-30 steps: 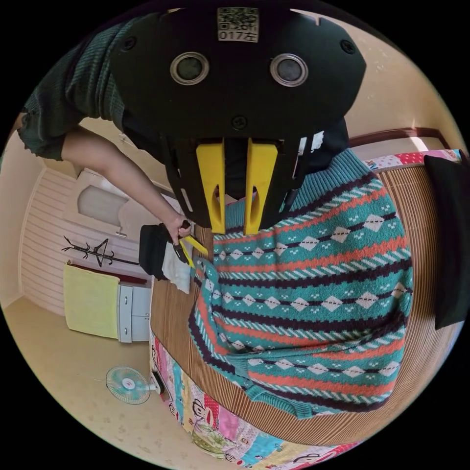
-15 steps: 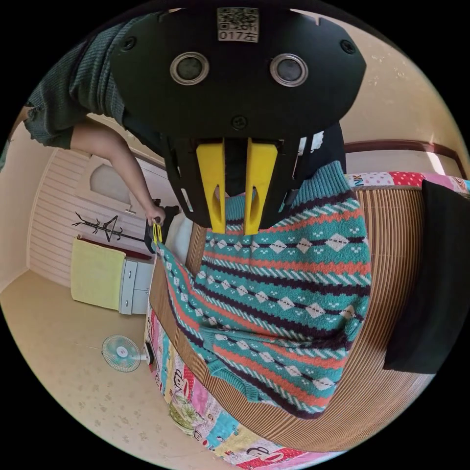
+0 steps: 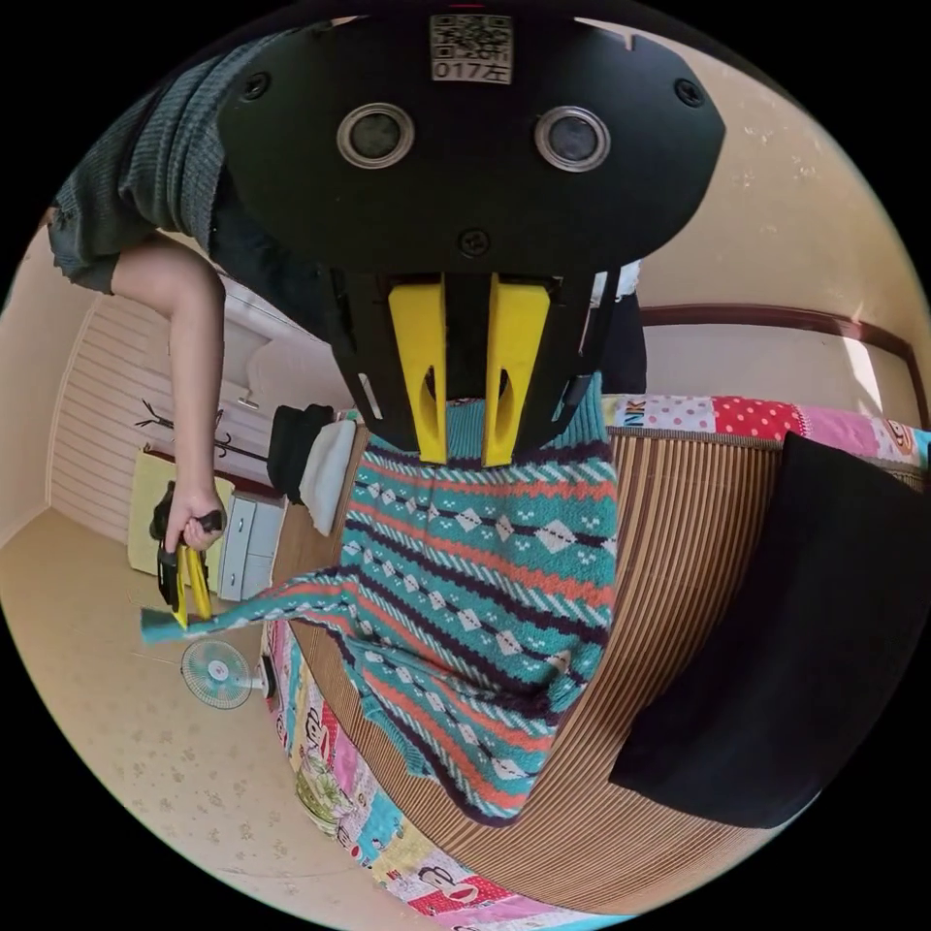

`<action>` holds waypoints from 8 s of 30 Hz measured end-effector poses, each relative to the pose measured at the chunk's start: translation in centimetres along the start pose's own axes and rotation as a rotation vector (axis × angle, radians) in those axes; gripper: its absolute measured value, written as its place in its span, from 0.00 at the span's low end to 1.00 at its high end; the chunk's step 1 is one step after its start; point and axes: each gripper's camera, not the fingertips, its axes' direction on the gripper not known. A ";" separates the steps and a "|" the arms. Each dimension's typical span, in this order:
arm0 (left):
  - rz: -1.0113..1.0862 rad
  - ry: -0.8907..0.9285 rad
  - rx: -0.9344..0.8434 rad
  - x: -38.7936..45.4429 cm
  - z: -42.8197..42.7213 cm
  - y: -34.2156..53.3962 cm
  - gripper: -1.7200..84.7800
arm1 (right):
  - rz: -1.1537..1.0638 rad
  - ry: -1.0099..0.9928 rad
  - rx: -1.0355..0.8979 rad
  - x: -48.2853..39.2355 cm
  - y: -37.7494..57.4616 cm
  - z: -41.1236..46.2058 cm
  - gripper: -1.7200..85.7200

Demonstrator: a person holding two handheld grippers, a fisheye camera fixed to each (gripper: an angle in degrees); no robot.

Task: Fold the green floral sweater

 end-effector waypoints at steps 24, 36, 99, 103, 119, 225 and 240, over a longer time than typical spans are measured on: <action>0.004 -0.275 -0.391 -7.2 4.5 -5.2 0.13 | 0.594 0.600 -0.628 17.2 17.9 -1.9 0.04; -0.049 -0.215 -0.204 -9.3 -3.6 -6.3 0.13 | 0.499 0.442 -0.357 15.0 24.1 -9.5 0.17; -0.029 0.123 -0.111 -10.0 -3.1 -26.2 0.19 | 0.138 0.605 -0.446 7.4 1.2 7.0 0.03; -0.037 0.212 -0.271 -11.4 0.1 -27.4 0.15 | 0.201 0.636 -0.490 9.4 1.4 11.5 0.03; 0.680 0.193 -0.149 16.1 7.8 -19.3 0.11 | 0.231 0.278 -0.438 9.8 0.9 5.7 0.03; -0.297 0.047 0.450 -29.2 -19.5 13.2 0.15 | 0.302 -0.310 -0.804 7.8 14.3 31.4 0.17; -0.585 -0.079 0.390 -29.9 -12.6 2.3 0.12 | 0.564 -0.055 -0.319 19.7 24.2 -14.5 0.05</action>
